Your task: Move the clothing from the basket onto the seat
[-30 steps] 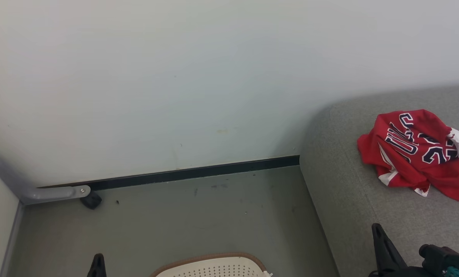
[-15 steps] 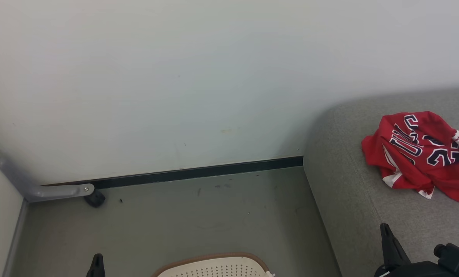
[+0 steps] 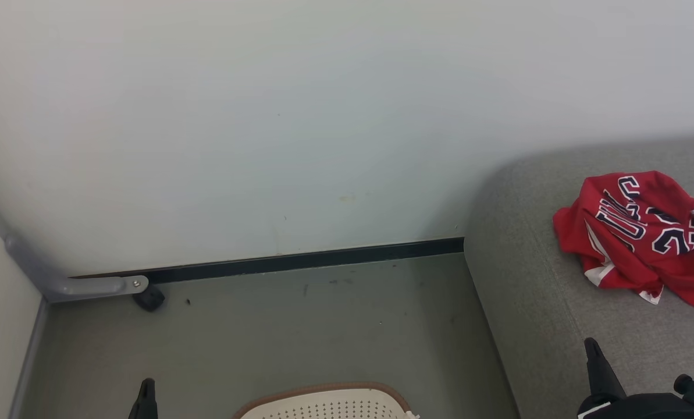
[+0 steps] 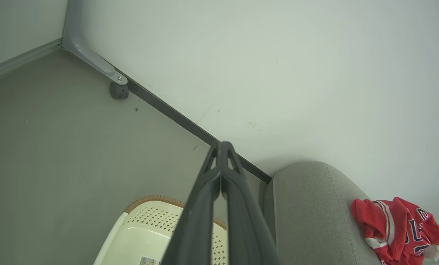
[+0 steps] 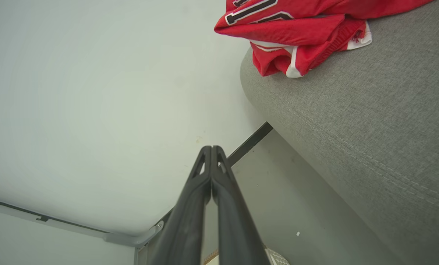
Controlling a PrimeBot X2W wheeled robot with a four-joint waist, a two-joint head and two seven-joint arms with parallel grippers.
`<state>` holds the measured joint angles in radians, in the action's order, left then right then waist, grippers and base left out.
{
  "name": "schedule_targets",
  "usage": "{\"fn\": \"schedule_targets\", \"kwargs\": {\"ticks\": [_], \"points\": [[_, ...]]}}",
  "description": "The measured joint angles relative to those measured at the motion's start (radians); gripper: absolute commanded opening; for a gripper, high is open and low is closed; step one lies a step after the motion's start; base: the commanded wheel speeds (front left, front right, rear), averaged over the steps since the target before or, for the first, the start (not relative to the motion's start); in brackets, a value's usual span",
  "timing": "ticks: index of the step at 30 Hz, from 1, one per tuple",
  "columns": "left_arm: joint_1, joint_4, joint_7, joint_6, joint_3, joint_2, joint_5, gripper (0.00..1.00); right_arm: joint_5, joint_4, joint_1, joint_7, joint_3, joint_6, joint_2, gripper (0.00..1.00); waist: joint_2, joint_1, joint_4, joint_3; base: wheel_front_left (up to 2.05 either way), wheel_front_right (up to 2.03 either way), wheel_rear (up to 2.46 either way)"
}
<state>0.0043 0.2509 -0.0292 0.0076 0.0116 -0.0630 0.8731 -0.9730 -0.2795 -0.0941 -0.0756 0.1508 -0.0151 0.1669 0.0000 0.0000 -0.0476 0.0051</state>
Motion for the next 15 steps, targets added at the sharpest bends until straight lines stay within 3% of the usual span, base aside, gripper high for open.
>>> {"fn": "schedule_targets", "kwargs": {"ticks": [15], "points": [[-0.023, 0.010, 0.041, -0.035, 0.021, 0.004, 0.203, 0.00, -0.180, -0.008, 0.000, 0.057, -0.082, 0.038, -0.035, 0.00, 0.0000, 0.0000, 0.014, -0.001, 0.00, 0.00, 0.00]]}}
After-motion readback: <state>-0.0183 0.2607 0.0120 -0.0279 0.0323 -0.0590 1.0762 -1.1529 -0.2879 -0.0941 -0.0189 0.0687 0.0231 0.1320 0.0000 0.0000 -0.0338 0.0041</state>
